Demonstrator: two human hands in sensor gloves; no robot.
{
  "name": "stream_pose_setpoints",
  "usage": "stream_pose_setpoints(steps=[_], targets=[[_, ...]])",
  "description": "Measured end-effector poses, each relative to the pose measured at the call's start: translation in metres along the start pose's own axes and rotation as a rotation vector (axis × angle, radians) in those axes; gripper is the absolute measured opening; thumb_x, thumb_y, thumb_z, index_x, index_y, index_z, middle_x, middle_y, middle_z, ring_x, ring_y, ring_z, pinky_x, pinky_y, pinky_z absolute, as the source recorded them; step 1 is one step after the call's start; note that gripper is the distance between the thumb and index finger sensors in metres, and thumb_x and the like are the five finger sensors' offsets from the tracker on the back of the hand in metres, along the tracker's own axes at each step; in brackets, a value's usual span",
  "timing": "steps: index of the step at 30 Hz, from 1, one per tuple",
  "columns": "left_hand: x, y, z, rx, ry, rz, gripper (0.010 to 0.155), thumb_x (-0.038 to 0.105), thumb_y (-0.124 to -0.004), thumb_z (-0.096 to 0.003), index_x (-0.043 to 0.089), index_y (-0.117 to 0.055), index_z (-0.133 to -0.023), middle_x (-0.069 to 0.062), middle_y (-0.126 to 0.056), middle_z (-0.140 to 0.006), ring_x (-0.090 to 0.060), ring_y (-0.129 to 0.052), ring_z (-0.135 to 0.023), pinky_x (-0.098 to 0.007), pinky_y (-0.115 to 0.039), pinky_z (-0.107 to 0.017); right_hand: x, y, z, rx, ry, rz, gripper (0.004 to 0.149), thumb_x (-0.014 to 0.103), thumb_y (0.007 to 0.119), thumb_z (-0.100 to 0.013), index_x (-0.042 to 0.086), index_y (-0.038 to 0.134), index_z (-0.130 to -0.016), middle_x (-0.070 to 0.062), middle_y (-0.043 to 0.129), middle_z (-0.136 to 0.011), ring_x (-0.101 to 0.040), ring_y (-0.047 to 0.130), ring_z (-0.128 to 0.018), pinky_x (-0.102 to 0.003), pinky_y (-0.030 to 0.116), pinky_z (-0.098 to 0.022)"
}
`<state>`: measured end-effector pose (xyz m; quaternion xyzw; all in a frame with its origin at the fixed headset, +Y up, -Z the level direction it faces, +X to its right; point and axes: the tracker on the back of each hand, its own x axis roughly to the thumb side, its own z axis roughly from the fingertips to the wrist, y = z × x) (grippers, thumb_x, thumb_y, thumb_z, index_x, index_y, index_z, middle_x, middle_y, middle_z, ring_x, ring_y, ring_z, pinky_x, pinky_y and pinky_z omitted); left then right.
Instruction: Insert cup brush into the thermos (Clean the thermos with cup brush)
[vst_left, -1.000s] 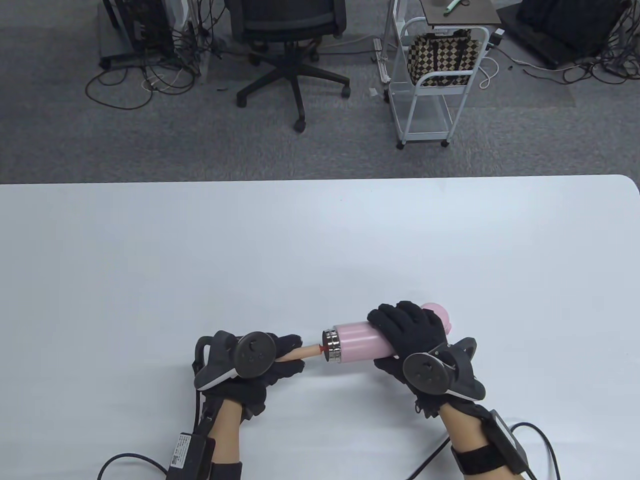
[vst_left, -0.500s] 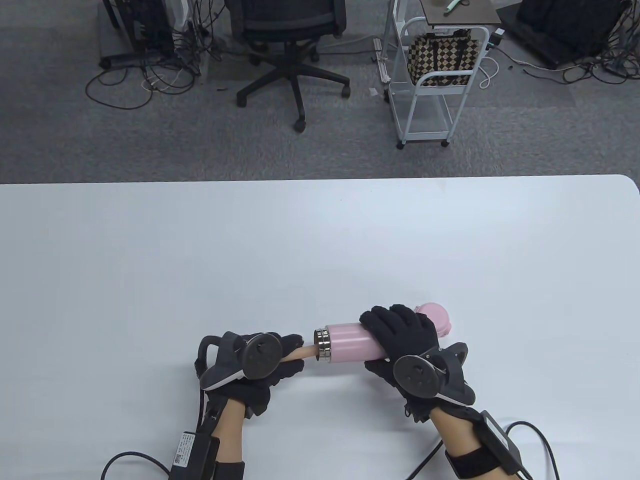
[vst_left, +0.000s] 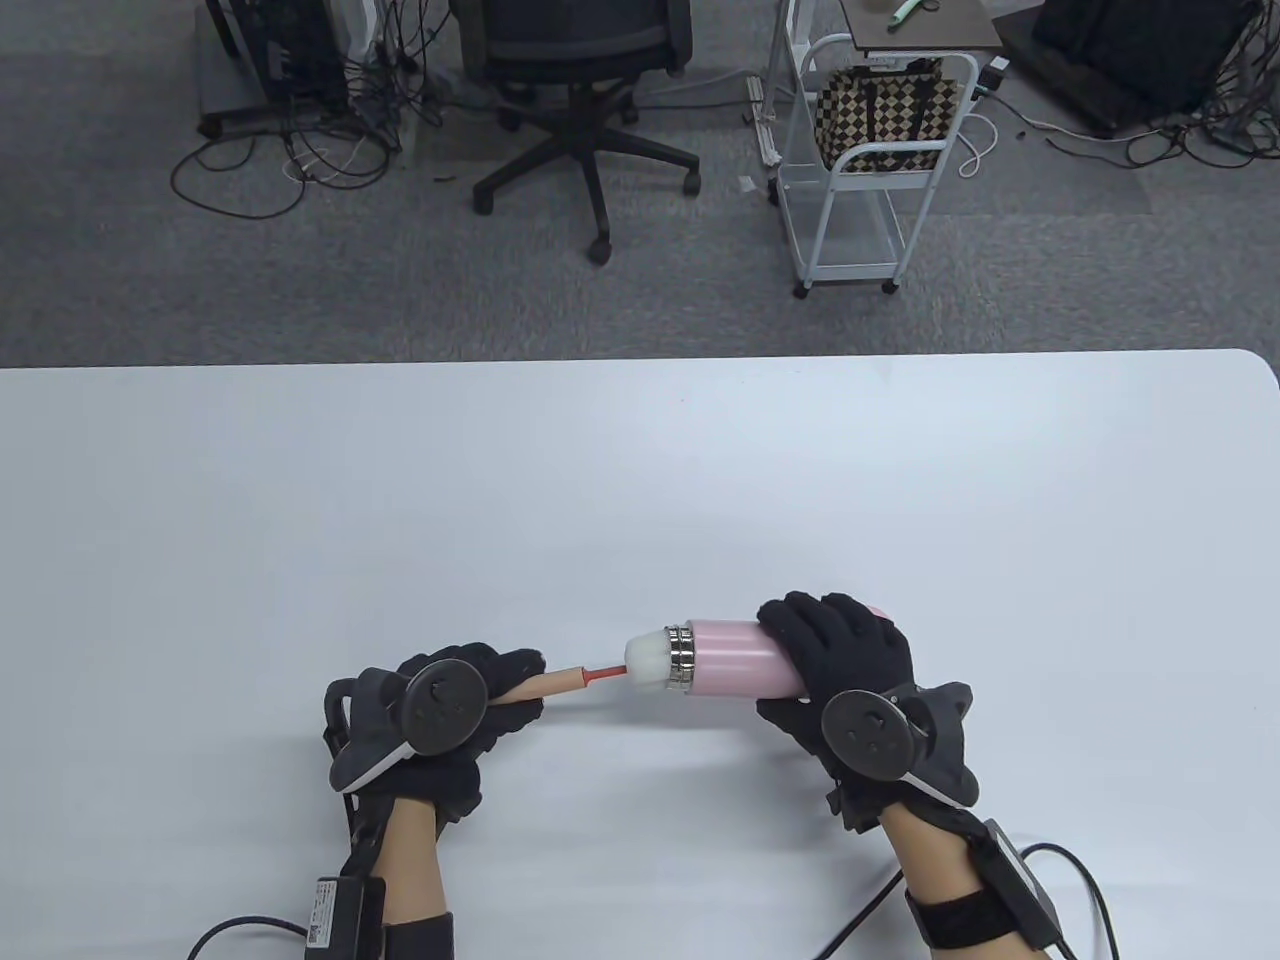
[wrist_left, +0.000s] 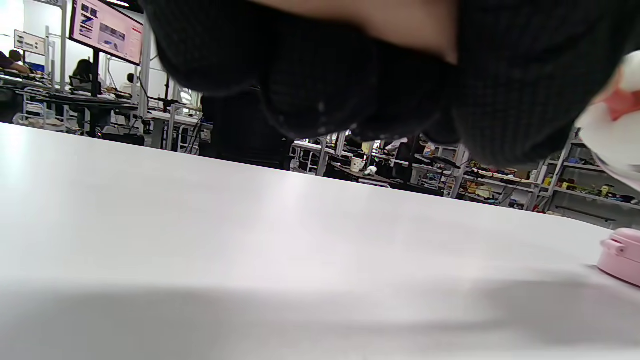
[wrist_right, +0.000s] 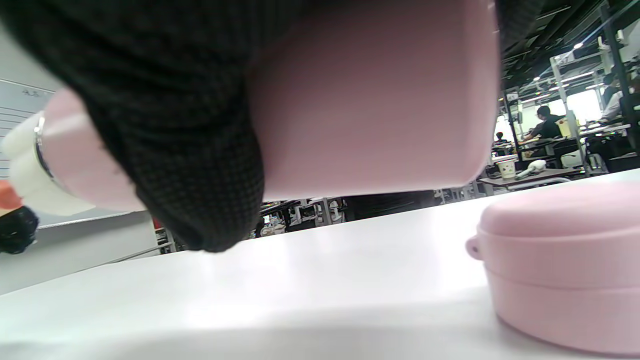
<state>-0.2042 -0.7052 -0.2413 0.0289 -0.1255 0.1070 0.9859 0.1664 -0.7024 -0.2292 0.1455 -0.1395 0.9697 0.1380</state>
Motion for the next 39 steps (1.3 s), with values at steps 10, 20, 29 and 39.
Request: stream_pose_setpoints(steps=[10,20,29,39], targets=[[-0.018,0.003,0.005,0.079,0.081,0.025,0.048,0.055,-0.098,-0.0452,0.041,-0.087,-0.090,0.013,-0.100,-0.069,-0.007,-0.102,-0.049,-0.043,-0.083,-0.052,-0.025,-0.008,0.000,-0.056,0.120,0.023,0.084,0.053,0.099,-0.036,0.038,0.051,-0.104,0.006,0.047,-0.116,-0.043,0.048,-0.110,-0.066,0.051,-0.070],[-0.001,0.002,0.002,0.037,0.022,-0.019,0.048,0.055,-0.098,-0.0450,0.042,-0.087,-0.090,0.014,-0.100,-0.069,-0.007,-0.102,-0.049,-0.043,-0.082,-0.053,-0.010,0.000,0.000,-0.027,0.024,0.049,0.084,0.053,0.099,-0.036,0.039,0.051,-0.104,0.006,0.047,-0.116,-0.042,0.048,-0.110,-0.066,0.052,-0.070],[0.007,0.005,0.000,0.006,-0.011,0.008,0.046,0.051,-0.102,-0.0444,0.042,-0.089,-0.087,0.014,-0.103,-0.064,-0.008,-0.104,-0.045,-0.044,-0.084,-0.052,-0.011,-0.001,0.001,-0.035,0.013,0.006,0.084,0.052,0.099,-0.036,0.039,0.052,-0.103,0.006,0.048,-0.115,-0.043,0.050,-0.109,-0.064,0.054,-0.070],[0.022,-0.002,-0.005,-0.085,-0.051,-0.091,0.044,0.049,-0.101,-0.0460,0.041,-0.088,-0.088,0.013,-0.103,-0.063,-0.008,-0.102,-0.043,-0.045,-0.083,-0.051,0.006,0.009,0.002,0.032,-0.122,0.037,0.083,0.053,0.100,-0.034,0.041,0.053,-0.102,0.009,0.049,-0.115,-0.041,0.050,-0.110,-0.065,0.055,-0.069]])
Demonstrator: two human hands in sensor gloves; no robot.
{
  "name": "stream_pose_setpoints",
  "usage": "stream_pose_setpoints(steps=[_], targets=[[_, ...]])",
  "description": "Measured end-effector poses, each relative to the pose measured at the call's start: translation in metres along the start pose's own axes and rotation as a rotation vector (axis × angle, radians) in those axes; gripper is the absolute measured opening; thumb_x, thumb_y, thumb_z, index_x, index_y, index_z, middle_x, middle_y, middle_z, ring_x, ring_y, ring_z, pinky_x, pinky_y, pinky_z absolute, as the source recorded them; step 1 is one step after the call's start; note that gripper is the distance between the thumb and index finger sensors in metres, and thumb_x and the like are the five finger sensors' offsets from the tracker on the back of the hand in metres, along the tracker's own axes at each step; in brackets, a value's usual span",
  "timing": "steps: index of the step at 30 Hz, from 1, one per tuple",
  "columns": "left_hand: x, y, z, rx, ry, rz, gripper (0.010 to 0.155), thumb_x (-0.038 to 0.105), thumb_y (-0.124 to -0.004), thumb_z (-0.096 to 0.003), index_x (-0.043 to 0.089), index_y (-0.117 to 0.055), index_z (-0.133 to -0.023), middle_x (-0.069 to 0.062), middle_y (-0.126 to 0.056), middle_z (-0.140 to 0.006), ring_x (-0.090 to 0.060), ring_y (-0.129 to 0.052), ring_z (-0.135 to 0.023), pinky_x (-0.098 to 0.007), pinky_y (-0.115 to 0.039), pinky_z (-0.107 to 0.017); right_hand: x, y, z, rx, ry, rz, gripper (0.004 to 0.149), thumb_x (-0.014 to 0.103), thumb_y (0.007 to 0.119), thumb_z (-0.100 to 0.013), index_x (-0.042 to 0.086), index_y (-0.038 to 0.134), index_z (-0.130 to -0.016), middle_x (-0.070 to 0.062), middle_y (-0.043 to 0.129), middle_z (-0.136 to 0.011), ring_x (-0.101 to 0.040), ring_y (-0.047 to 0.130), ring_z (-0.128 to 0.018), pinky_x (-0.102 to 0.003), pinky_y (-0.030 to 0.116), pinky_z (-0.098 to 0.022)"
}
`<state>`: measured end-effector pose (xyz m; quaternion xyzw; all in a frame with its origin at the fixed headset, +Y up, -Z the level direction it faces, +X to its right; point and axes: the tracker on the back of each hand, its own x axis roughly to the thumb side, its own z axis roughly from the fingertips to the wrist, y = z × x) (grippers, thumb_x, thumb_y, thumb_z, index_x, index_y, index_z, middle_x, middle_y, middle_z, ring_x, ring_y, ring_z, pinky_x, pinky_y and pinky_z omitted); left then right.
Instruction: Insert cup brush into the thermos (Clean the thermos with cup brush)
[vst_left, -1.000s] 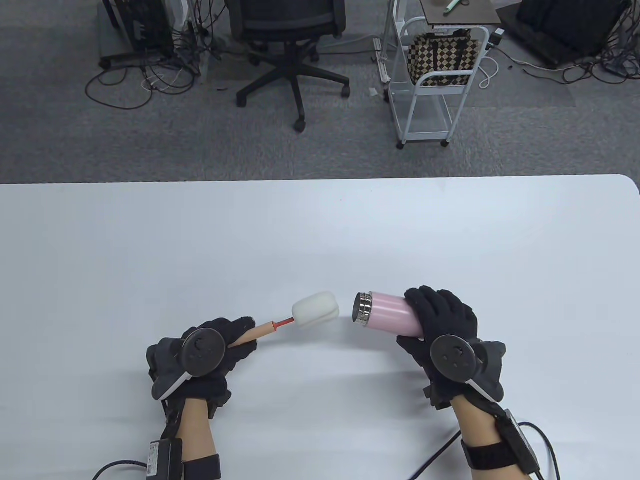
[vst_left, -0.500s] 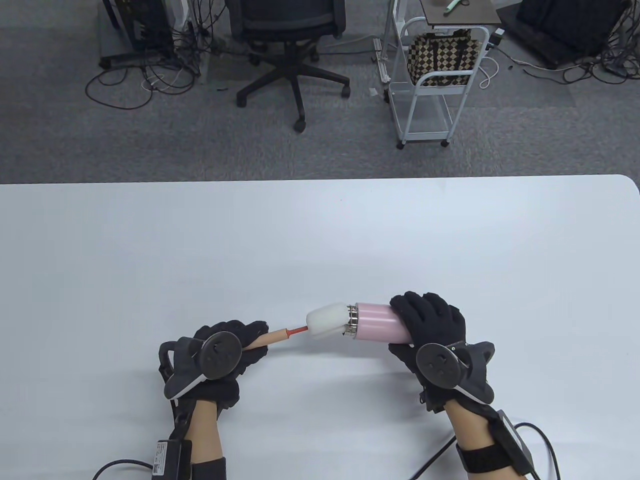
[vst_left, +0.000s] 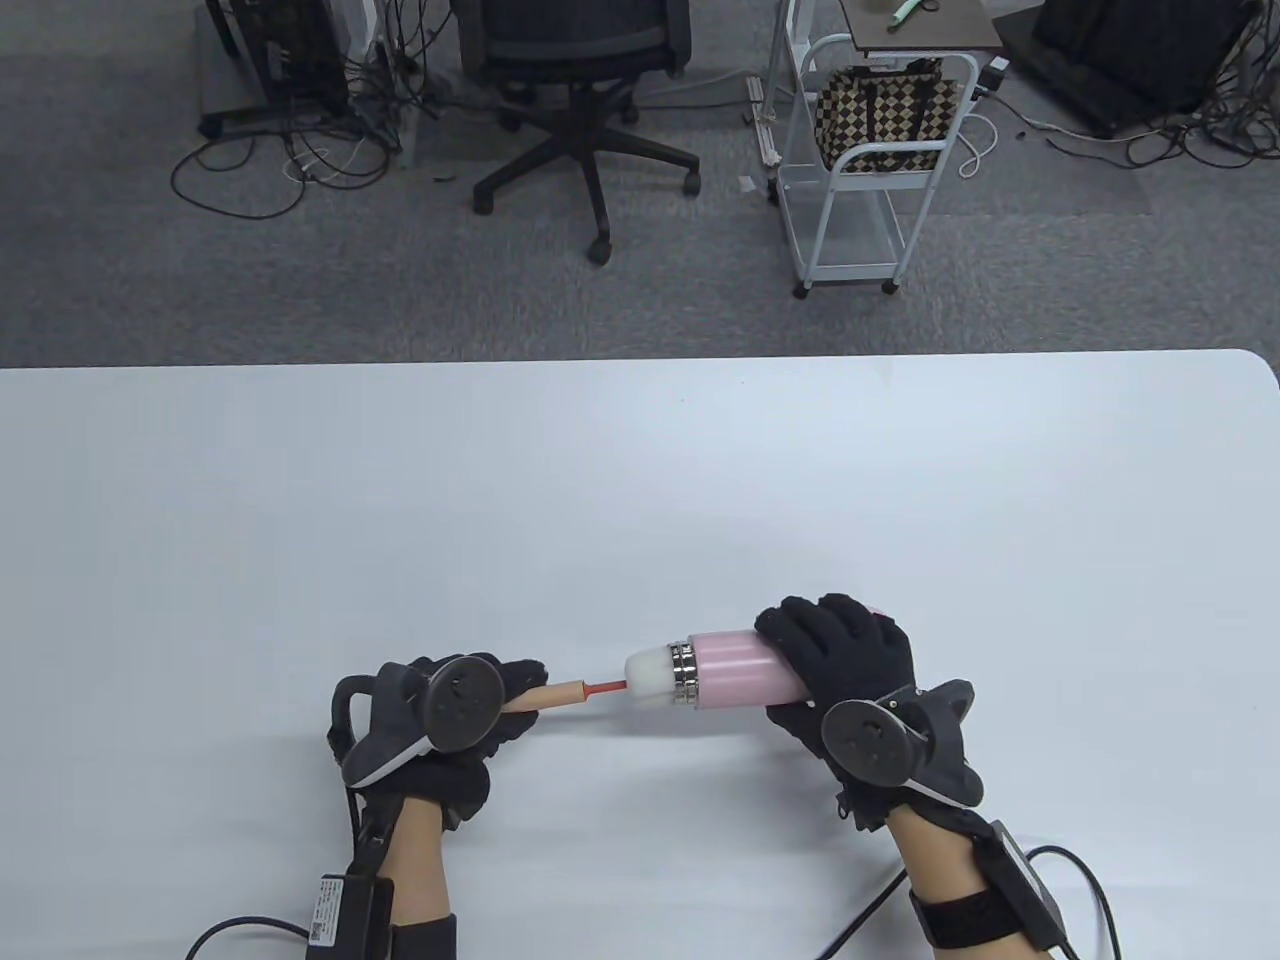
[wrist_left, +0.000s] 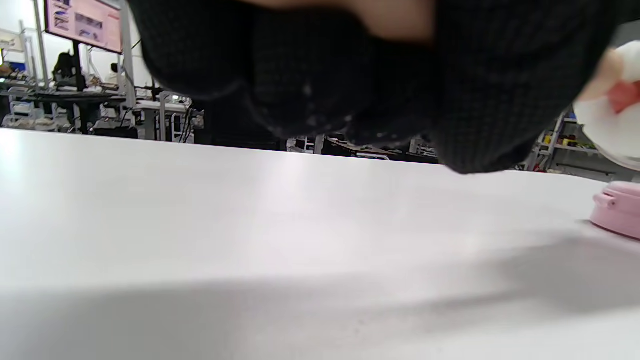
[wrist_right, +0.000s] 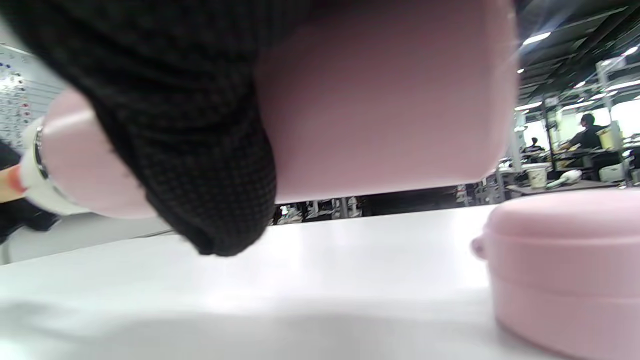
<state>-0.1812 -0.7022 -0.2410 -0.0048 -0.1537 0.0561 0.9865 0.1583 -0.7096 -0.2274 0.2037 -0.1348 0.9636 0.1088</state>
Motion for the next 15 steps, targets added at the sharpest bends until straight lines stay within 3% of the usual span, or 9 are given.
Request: stream_pose_setpoints(steps=[6,7,8,9,11,15], targets=[[0.034,-0.013,-0.010,-0.046,-0.085,0.006,0.044,0.057,-0.091,-0.0517,0.043,-0.083,-0.093,0.015,-0.100,-0.066,-0.005,-0.101,-0.045,-0.042,-0.083,-0.052,0.027,0.004,-0.001,-0.001,-0.067,-0.061,0.083,0.056,0.098,-0.036,0.039,0.052,-0.103,0.007,0.049,-0.115,-0.044,0.053,-0.108,-0.063,0.058,-0.068],[0.040,-0.016,-0.011,-0.046,-0.099,-0.001,0.040,0.060,-0.086,-0.0548,0.045,-0.081,-0.092,0.016,-0.099,-0.067,-0.005,-0.101,-0.046,-0.042,-0.083,-0.052,0.034,0.006,0.000,0.004,-0.083,-0.044,0.082,0.056,0.098,-0.036,0.039,0.052,-0.103,0.007,0.049,-0.115,-0.044,0.053,-0.108,-0.064,0.057,-0.068],[0.044,-0.017,-0.011,-0.046,-0.108,-0.005,0.038,0.069,-0.069,-0.0620,0.046,-0.080,-0.091,0.017,-0.098,-0.068,-0.004,-0.101,-0.047,-0.042,-0.083,-0.053,0.037,0.006,0.001,0.005,-0.098,-0.030,0.082,0.057,0.097,-0.037,0.039,0.052,-0.103,0.006,0.049,-0.115,-0.044,0.053,-0.107,-0.063,0.058,-0.068],[0.051,-0.020,-0.013,-0.065,-0.121,-0.024,0.039,0.065,-0.064,-0.0647,0.041,-0.081,-0.091,0.018,-0.098,-0.068,-0.005,-0.101,-0.047,-0.043,-0.082,-0.053,0.042,0.008,0.002,0.000,-0.109,-0.008,0.082,0.056,0.097,-0.037,0.038,0.052,-0.103,0.006,0.050,-0.115,-0.045,0.054,-0.107,-0.064,0.058,-0.067],[0.053,-0.022,-0.013,-0.082,-0.118,-0.127,0.039,0.064,-0.060,-0.0656,0.041,-0.079,-0.092,0.020,-0.097,-0.069,-0.003,-0.101,-0.048,-0.041,-0.083,-0.054,0.042,0.010,0.002,0.014,-0.108,0.014,0.082,0.057,0.097,-0.037,0.038,0.052,-0.103,0.006,0.050,-0.115,-0.044,0.054,-0.107,-0.064,0.058,-0.067],[0.051,-0.024,-0.015,-0.094,-0.116,-0.066,0.039,0.065,-0.060,-0.0665,0.042,-0.078,-0.093,0.018,-0.097,-0.070,-0.004,-0.101,-0.048,-0.042,-0.082,-0.054,0.038,0.012,0.001,0.023,-0.091,-0.016,0.082,0.057,0.097,-0.037,0.038,0.052,-0.103,0.006,0.050,-0.115,-0.044,0.053,-0.107,-0.063,0.057,-0.068]])
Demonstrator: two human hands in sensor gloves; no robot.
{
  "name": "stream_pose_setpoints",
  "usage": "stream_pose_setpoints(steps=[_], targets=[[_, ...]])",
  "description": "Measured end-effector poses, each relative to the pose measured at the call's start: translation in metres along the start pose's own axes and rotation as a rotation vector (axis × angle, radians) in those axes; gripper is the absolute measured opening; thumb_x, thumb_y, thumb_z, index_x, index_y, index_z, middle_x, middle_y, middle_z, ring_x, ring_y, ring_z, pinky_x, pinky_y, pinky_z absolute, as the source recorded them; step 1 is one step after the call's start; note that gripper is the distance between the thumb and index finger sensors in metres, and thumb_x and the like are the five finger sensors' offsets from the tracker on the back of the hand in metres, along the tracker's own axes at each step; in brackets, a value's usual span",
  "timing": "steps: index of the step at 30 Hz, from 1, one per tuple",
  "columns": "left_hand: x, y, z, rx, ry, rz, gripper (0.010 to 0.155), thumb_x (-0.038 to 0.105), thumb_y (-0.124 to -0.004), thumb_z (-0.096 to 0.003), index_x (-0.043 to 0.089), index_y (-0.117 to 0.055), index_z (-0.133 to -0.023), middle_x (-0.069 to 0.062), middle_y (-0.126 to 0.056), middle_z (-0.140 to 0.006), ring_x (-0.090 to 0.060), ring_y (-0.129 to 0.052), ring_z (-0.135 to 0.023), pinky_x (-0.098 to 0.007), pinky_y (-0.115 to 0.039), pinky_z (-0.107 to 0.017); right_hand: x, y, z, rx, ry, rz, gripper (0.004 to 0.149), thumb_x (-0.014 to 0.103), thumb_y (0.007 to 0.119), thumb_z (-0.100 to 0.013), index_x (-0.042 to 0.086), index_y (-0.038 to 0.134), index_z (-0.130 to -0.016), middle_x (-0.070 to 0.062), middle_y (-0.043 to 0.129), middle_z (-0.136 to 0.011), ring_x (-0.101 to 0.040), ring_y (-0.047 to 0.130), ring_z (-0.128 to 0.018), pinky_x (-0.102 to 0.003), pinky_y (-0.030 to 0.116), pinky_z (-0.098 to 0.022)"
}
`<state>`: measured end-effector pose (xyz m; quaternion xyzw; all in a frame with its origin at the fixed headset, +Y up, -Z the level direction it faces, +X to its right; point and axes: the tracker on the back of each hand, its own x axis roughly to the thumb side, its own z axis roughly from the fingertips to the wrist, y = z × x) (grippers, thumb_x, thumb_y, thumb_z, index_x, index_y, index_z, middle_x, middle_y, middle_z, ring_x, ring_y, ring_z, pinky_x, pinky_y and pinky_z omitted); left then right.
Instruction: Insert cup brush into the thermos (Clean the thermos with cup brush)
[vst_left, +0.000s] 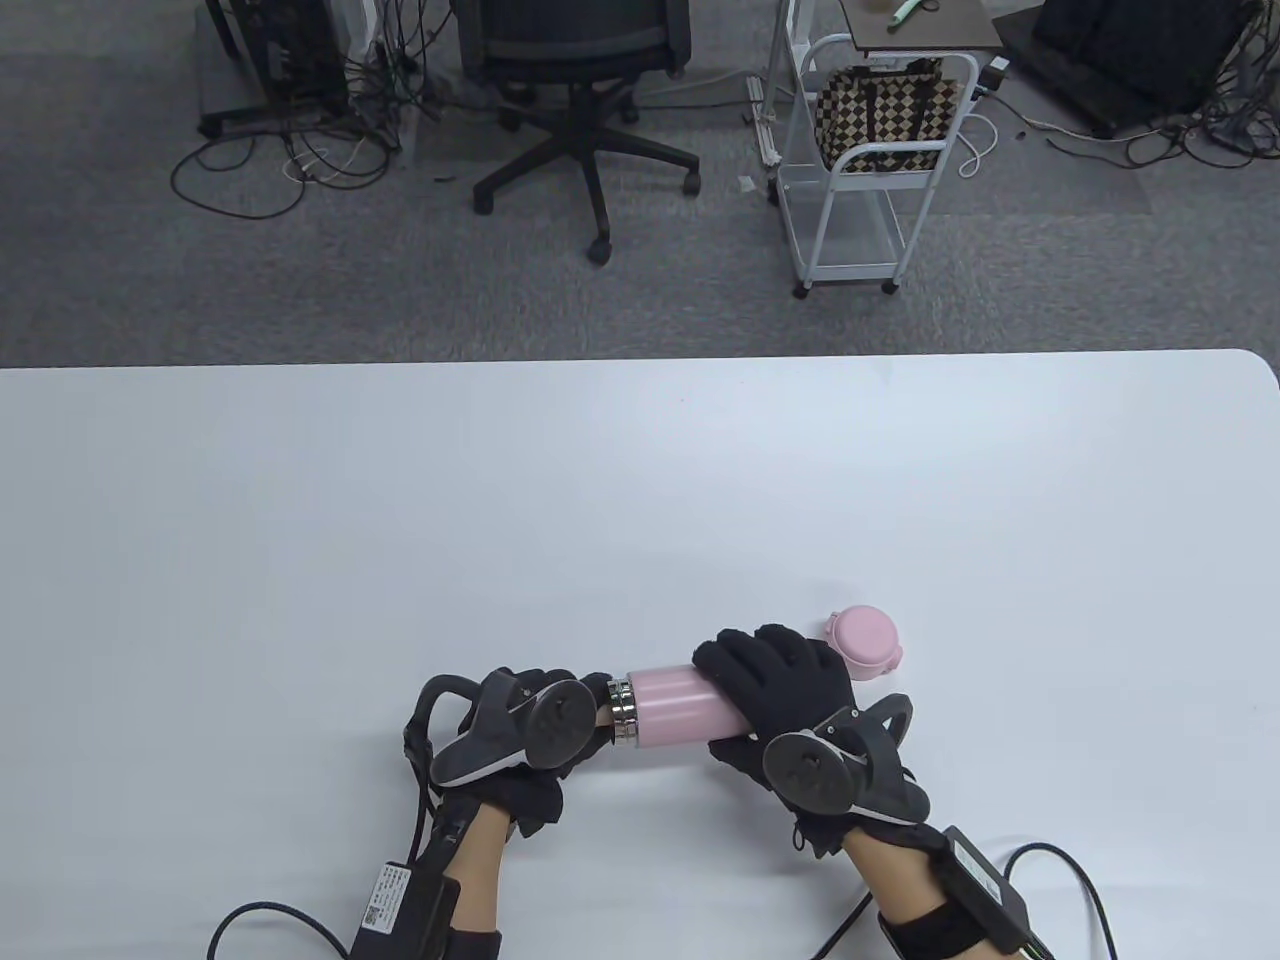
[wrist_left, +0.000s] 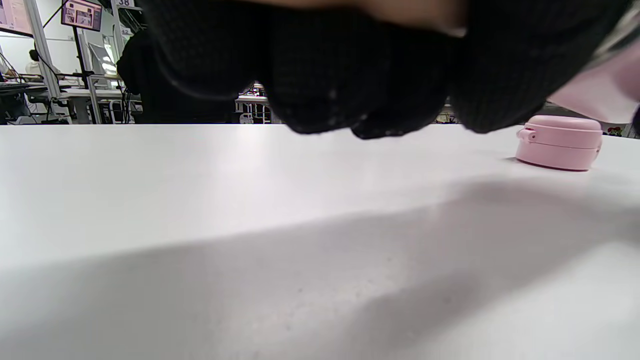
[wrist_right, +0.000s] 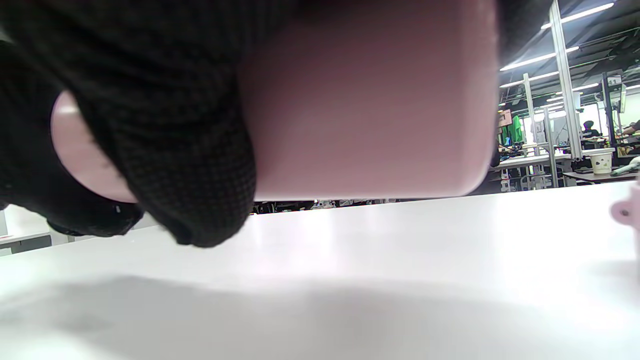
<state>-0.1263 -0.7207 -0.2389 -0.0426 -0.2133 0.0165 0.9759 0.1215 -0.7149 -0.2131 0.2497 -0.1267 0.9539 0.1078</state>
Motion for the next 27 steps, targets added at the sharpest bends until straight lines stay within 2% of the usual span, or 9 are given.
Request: stream_pose_setpoints(steps=[2,4,7,11,16,22,25,27], targets=[[-0.002,0.000,0.000,0.000,0.001,0.006,0.038,0.065,-0.061,-0.0660,0.044,-0.078,-0.093,0.018,-0.097,-0.070,-0.004,-0.101,-0.049,-0.041,-0.082,-0.054,-0.001,-0.001,-0.001,-0.001,0.003,-0.002,0.082,0.057,0.097,-0.037,0.039,0.052,-0.103,0.006,0.049,-0.115,-0.044,0.053,-0.108,-0.063,0.057,-0.068],[-0.006,0.001,0.002,0.008,0.005,0.020,0.036,0.066,-0.069,-0.0626,0.048,-0.077,-0.092,0.017,-0.098,-0.070,-0.004,-0.101,-0.049,-0.041,-0.082,-0.054,-0.003,-0.001,0.000,-0.002,0.012,-0.014,0.082,0.057,0.097,-0.037,0.039,0.052,-0.103,0.006,0.049,-0.115,-0.043,0.053,-0.108,-0.063,0.057,-0.068],[-0.018,0.002,0.006,0.018,0.037,0.030,0.043,0.062,-0.084,-0.0539,0.047,-0.078,-0.094,0.015,-0.099,-0.071,-0.005,-0.101,-0.049,-0.042,-0.082,-0.055,-0.010,-0.003,0.001,-0.009,0.042,-0.016,0.082,0.056,0.097,-0.037,0.039,0.052,-0.103,0.006,0.049,-0.115,-0.043,0.053,-0.108,-0.063,0.057,-0.068],[-0.036,0.005,0.012,0.052,0.084,0.099,0.047,0.059,-0.090,-0.0508,0.045,-0.081,-0.095,0.013,-0.099,-0.071,-0.006,-0.101,-0.049,-0.043,-0.082,-0.055,-0.024,-0.010,0.002,-0.032,0.102,-0.053,0.082,0.056,0.098,-0.037,0.039,0.052,-0.103,0.006,0.049,-0.115,-0.043,0.052,-0.108,-0.064,0.056,-0.069],[-0.051,0.007,0.018,0.053,0.114,0.160,0.048,0.060,-0.091,-0.0501,0.043,-0.083,-0.095,0.013,-0.099,-0.070,-0.006,-0.100,-0.049,-0.042,-0.082,-0.055,-0.035,-0.020,0.005,-0.085,0.095,0.039,0.082,0.057,0.098,-0.036,0.041,0.052,-0.103,0.008,0.049,-0.115,-0.042,0.052,-0.109,-0.064,0.055,-0.069],[-0.071,0.003,0.023,0.031,0.164,0.212,0.047,0.059,-0.091,-0.0499,0.044,-0.083,-0.094,0.013,-0.099,-0.072,-0.006,-0.100,-0.050,-0.043,-0.080,-0.056,-0.046,-0.022,0.006,-0.090,0.140,0.033,0.082,0.057,0.098,-0.036,0.041,0.052,-0.103,0.008,0.049,-0.115,-0.043,0.052,-0.108,-0.064,0.055,-0.069],[-0.087,-0.002,0.028,-0.003,0.234,0.232,0.047,0.060,-0.088,-0.0509,0.044,-0.082,-0.095,0.013,-0.098,-0.073,-0.006,-0.100,-0.051,-0.044,-0.081,-0.057,-0.054,-0.023,0.008,-0.100,0.200,0.058,0.082,0.056,0.098,-0.037,0.039,0.053,-0.104,0.006,0.050,-0.115,-0.044,0.053,-0.108,-0.064,0.055,-0.069],[-0.101,-0.007,0.032,-0.034,0.293,0.317,0.048,0.061,-0.084,-0.0529,0.043,-0.078,-0.098,0.012,-0.098,-0.075,-0.007,-0.099,-0.053,-0.044,-0.080,-0.058,-0.063,-0.024,0.010,-0.110,0.243,0.039,0.082,0.057,0.097,-0.038,0.038,0.053,-0.104,0.005,0.049,-0.115,-0.044,0.053,-0.108,-0.064,0.056,-0.069]])
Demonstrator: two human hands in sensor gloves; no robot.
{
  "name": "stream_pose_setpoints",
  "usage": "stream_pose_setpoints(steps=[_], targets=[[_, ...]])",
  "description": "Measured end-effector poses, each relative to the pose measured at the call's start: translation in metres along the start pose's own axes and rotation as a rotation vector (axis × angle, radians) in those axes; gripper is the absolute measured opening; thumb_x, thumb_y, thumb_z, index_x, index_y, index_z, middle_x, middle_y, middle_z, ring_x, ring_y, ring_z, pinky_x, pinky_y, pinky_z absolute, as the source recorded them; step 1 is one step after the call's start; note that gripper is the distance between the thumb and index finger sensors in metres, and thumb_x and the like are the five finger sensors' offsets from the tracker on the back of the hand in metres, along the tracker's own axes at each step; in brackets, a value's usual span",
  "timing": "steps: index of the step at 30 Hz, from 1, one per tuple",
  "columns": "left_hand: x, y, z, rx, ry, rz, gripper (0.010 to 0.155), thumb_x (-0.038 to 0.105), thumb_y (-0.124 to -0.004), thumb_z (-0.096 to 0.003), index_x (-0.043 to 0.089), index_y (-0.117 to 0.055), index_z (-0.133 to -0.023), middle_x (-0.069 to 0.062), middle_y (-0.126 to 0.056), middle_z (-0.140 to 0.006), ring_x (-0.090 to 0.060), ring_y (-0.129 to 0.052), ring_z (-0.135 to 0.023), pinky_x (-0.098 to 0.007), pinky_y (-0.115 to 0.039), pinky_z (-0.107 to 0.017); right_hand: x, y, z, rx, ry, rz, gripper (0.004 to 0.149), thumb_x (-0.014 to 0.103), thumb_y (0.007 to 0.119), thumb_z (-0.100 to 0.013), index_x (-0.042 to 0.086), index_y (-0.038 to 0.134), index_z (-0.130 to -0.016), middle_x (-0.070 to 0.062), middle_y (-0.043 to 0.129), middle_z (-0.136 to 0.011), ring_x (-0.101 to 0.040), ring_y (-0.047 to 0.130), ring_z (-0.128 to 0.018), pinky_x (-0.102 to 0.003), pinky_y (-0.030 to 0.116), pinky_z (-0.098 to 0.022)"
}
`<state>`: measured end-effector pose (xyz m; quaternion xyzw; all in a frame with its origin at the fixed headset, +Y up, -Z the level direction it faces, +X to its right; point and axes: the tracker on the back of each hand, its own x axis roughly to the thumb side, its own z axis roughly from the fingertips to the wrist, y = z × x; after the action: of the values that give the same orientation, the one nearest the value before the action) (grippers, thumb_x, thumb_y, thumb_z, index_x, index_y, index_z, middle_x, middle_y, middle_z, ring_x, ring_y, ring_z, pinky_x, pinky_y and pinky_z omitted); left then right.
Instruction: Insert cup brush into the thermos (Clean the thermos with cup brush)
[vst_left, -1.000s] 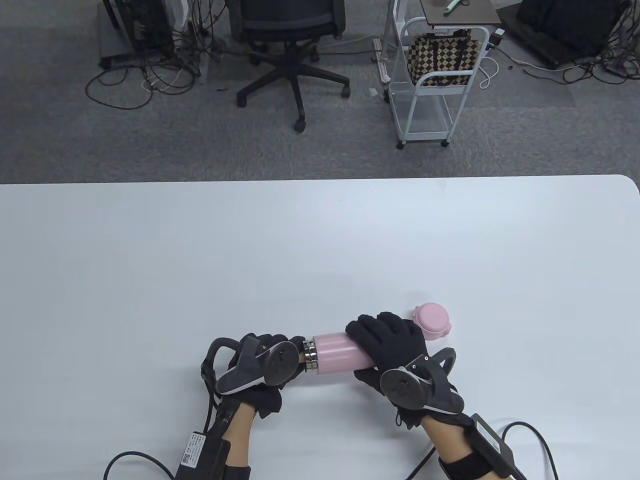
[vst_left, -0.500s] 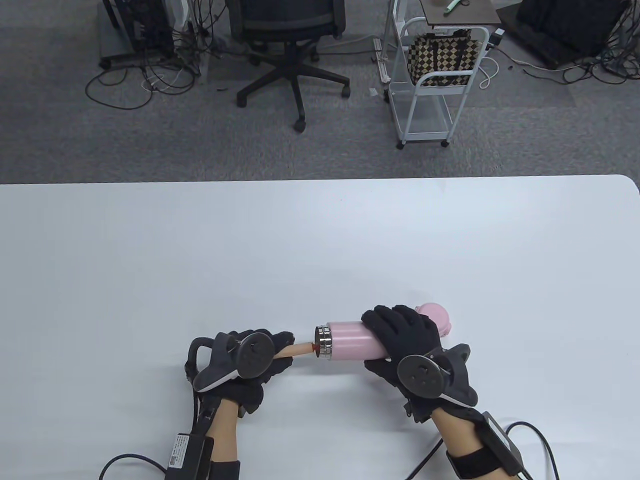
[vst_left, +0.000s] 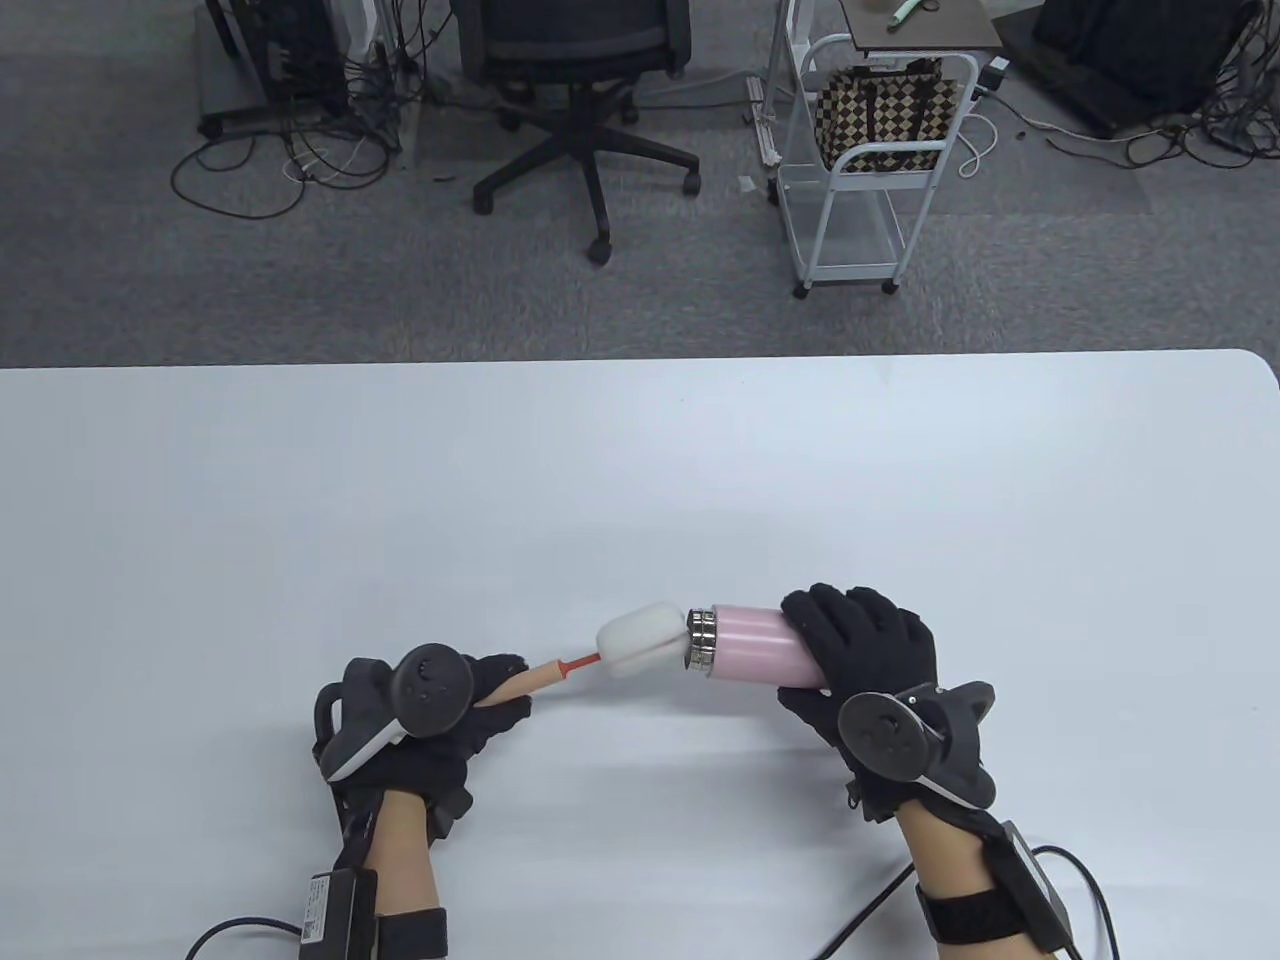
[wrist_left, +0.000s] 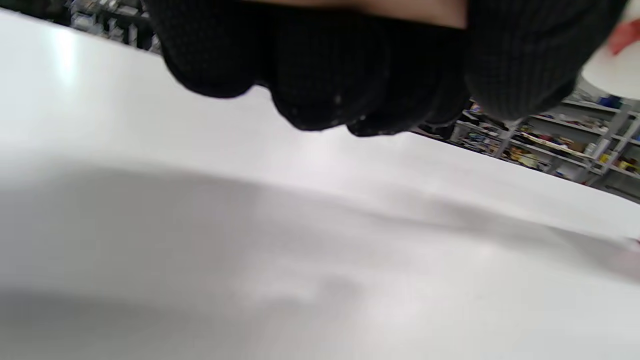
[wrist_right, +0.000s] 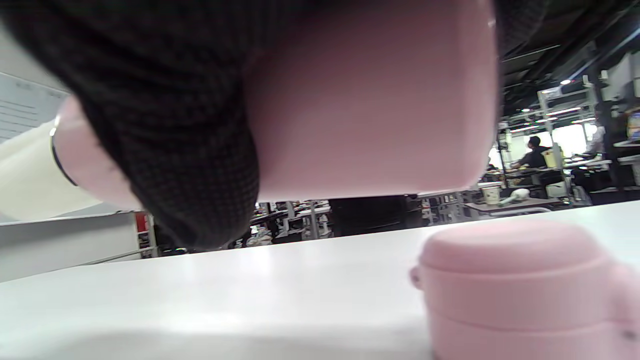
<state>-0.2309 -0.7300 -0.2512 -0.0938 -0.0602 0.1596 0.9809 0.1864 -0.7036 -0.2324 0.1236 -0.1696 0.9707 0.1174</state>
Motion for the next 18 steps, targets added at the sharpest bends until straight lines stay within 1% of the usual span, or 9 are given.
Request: stream_pose_setpoints(steps=[3,5,7,8,9,12,14,16,18], targets=[[-0.019,-0.004,0.000,0.002,0.142,0.087,0.053,0.058,-0.077,-0.0574,0.037,-0.070,-0.106,0.007,-0.093,-0.085,-0.011,-0.097,-0.060,-0.048,-0.075,-0.062,-0.005,0.000,0.000,-0.024,0.055,-0.083,0.082,0.058,0.096,-0.039,0.035,0.052,-0.105,0.002,0.050,-0.115,-0.045,0.054,-0.106,-0.064,0.057,-0.068],[-0.026,-0.007,-0.001,-0.008,0.230,0.071,0.055,0.053,-0.076,-0.0598,0.032,-0.066,-0.109,0.004,-0.089,-0.092,-0.013,-0.095,-0.065,-0.049,-0.073,-0.063,-0.003,0.000,0.000,-0.029,0.065,-0.128,0.082,0.059,0.095,-0.040,0.034,0.052,-0.105,0.000,0.050,-0.115,-0.046,0.056,-0.105,-0.063,0.058,-0.067],[-0.034,-0.011,-0.002,-0.032,0.326,0.023,0.054,0.051,-0.076,-0.0609,0.030,-0.065,-0.110,0.002,-0.084,-0.100,-0.014,-0.093,-0.070,-0.051,-0.072,-0.065,0.000,0.001,0.000,-0.028,0.079,-0.195,0.082,0.059,0.094,-0.041,0.033,0.052,-0.105,-0.001,0.051,-0.114,-0.047,0.057,-0.104,-0.063,0.058,-0.067],[-0.037,-0.013,-0.002,-0.033,0.361,0.004,0.055,0.050,-0.076,-0.0613,0.029,-0.065,-0.111,0.000,-0.081,-0.104,-0.017,-0.091,-0.076,-0.053,-0.070,-0.067,0.002,0.002,0.000,-0.024,0.085,-0.228,0.082,0.060,0.094,-0.041,0.033,0.052,-0.105,-0.002,0.051,-0.114,-0.047,0.057,-0.104,-0.063,0.059,-0.067],[-0.039,-0.014,-0.002,-0.026,0.402,-0.013,0.056,0.049,-0.075,-0.0615,0.029,-0.063,-0.112,-0.002,-0.077,-0.109,-0.021,-0.087,-0.085,-0.056,-0.067,-0.069,0.003,0.003,0.000,-0.018,0.090,-0.265,0.082,0.060,0.094,-0.041,0.032,0.052,-0.105,-0.002,0.051,-0.114,-0.048,0.058,-0.103,-0.063,0.059,-0.067],[-0.045,-0.015,-0.002,0.014,0.484,-0.073,0.057,0.048,-0.076,-0.0617,0.029,-0.061,-0.113,-0.008,-0.064,-0.117,-0.030,-0.075,-0.098,-0.060,-0.060,-0.072,0.005,0.008,0.000,0.014,0.109,-0.374,0.081,0.060,0.094,-0.042,0.032,0.052,-0.105,-0.003,0.052,-0.113,-0.048,0.059,-0.102,-0.062,0.060,-0.066],[-0.048,-0.016,-0.001,0.020,0.535,-0.096,0.059,0.049,-0.077,-0.0616,0.030,-0.060,-0.115,-0.011,-0.056,-0.122,-0.039,-0.061,-0.108,-0.063,-0.056,-0.073,0.006,0.010,0.000,0.032,0.132,-0.457,0.081,0.060,0.094,-0.042,0.031,0.052,-0.105,-0.004,0.052,-0.113,-0.048,0.059,-0.102,-0.062,0.060,-0.066],[-0.053,-0.019,-0.002,-0.020,0.565,-0.097,0.061,0.049,-0.077,-0.0618,0.030,-0.058,-0.116,-0.011,-0.042,-0.127,-0.044,-0.045,-0.115,-0.065,-0.050,-0.076,0.006,0.013,0.000,0.054,0.154,-0.543,0.081,0.060,0.094,-0.042,0.031,0.052,-0.105,-0.005,0.052,-0.113,-0.048,0.059,-0.102,-0.062,0.060,-0.066],[-0.056,-0.024,-0.003,-0.091,0.568,-0.064,0.064,0.050,-0.073,-0.0628,0.034,-0.046,-0.118,-0.009,-0.033,-0.129,-0.044,-0.033,-0.118,-0.067,-0.044,-0.077,0.007,0.014,-0.001,0.072,0.167,-0.605,0.081,0.060,0.093,-0.042,0.029,0.052,-0.105,-0.005,0.052,-0.113,-0.048,0.059,-0.102,-0.062,0.060,-0.066]])
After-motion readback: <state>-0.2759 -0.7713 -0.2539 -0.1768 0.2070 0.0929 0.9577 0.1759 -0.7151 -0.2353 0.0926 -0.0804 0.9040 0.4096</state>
